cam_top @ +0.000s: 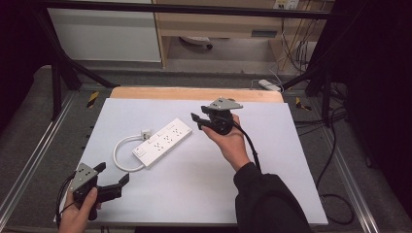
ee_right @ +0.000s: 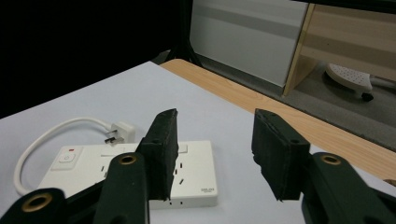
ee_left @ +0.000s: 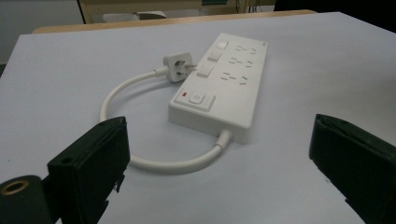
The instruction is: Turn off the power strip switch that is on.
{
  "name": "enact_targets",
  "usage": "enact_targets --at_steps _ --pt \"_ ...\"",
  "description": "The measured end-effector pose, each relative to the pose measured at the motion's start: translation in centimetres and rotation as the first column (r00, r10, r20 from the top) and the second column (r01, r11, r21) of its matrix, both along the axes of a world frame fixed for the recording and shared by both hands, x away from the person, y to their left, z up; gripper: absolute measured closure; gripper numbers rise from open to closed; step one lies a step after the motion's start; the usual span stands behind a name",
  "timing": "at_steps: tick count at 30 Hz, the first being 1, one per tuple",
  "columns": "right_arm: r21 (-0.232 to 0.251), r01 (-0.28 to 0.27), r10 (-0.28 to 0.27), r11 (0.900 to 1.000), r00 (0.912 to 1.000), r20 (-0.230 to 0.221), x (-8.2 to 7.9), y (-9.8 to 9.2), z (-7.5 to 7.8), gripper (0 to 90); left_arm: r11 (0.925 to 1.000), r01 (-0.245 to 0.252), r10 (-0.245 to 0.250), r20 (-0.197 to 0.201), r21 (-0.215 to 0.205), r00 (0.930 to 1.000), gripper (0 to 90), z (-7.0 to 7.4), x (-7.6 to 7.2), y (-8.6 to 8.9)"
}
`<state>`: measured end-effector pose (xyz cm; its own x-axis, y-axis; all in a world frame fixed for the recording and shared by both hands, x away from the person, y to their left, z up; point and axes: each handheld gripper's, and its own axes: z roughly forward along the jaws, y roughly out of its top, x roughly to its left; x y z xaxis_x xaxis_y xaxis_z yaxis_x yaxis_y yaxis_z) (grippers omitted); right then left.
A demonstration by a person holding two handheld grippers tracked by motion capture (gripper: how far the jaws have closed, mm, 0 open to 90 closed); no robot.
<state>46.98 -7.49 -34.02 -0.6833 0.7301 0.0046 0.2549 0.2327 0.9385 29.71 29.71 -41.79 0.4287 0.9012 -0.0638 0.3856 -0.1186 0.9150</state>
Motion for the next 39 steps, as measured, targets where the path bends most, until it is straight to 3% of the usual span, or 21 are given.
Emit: enact_targets --at_steps 11,21,39 --pt "-0.01 -0.009 0.009 1.0 0.9999 0.008 1.2 1.5 -0.3 73.7 1.0 0.004 -0.004 0.001 0.004 1.0 5.0 0.0 0.1 0.0" --pt "-0.019 -0.007 0.007 1.0 0.9999 0.014 2.4 2.2 -1.3 87.2 1.0 0.005 -0.005 0.001 0.004 1.0 5.0 0.0 0.1 0.0" --pt "-0.017 0.009 -0.009 1.0 0.9998 -0.015 3.5 2.9 -2.7 90.0 0.9999 0.011 -0.01 -0.001 0.006 0.9999 5.0 0.0 0.1 0.0"
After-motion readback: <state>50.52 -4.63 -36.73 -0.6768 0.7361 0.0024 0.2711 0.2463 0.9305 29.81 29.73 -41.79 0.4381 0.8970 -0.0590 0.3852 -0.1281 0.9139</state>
